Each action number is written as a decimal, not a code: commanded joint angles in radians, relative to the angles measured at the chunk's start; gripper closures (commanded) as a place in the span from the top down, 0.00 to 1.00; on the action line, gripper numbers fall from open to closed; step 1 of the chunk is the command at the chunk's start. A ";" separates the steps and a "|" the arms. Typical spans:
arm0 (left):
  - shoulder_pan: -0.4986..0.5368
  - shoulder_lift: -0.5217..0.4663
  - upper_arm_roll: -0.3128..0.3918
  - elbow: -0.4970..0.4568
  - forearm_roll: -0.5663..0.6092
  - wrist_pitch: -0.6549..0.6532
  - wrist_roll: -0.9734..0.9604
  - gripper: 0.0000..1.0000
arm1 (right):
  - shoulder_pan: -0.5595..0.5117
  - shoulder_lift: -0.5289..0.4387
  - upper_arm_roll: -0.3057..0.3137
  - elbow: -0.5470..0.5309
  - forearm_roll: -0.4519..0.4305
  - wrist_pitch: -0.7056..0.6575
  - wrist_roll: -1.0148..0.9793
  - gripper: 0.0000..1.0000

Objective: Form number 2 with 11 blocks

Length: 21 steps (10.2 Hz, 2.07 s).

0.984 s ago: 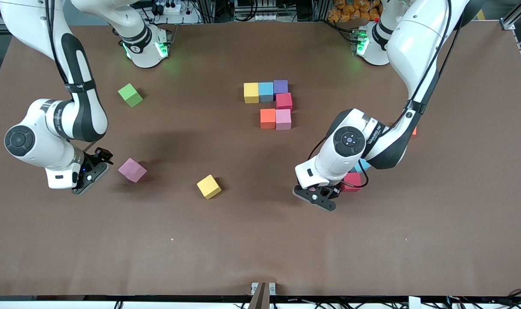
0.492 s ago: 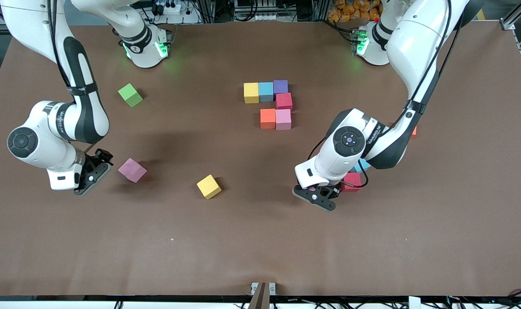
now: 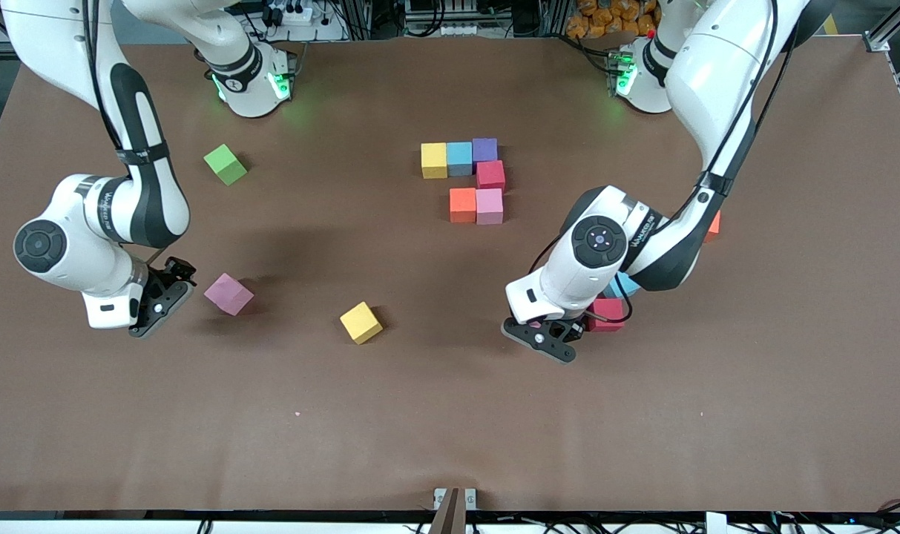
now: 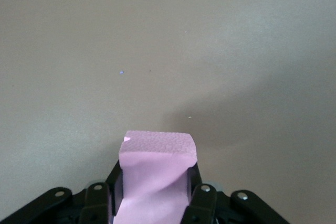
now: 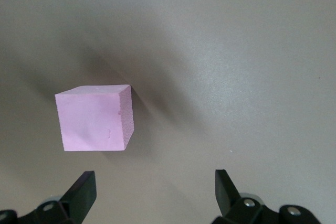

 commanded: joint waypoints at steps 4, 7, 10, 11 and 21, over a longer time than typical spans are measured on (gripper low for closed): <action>-0.025 -0.015 0.000 0.016 0.006 -0.015 -0.022 0.25 | -0.003 0.017 0.023 0.005 0.031 0.029 -0.006 1.00; -0.031 -0.019 -0.006 0.016 0.006 -0.017 -0.022 0.22 | 0.024 0.074 0.046 0.010 0.092 0.094 -0.016 1.00; -0.062 -0.026 -0.008 0.018 0.006 -0.035 -0.035 0.20 | 0.035 0.079 0.060 -0.032 0.146 0.094 -0.009 1.00; -0.065 -0.032 -0.008 0.018 0.006 -0.036 -0.051 0.20 | 0.036 0.079 0.069 -0.046 0.161 0.101 -0.011 1.00; -0.203 -0.110 -0.002 0.007 -0.026 -0.108 -0.052 0.19 | -0.020 0.030 0.069 -0.053 0.163 0.020 -0.034 1.00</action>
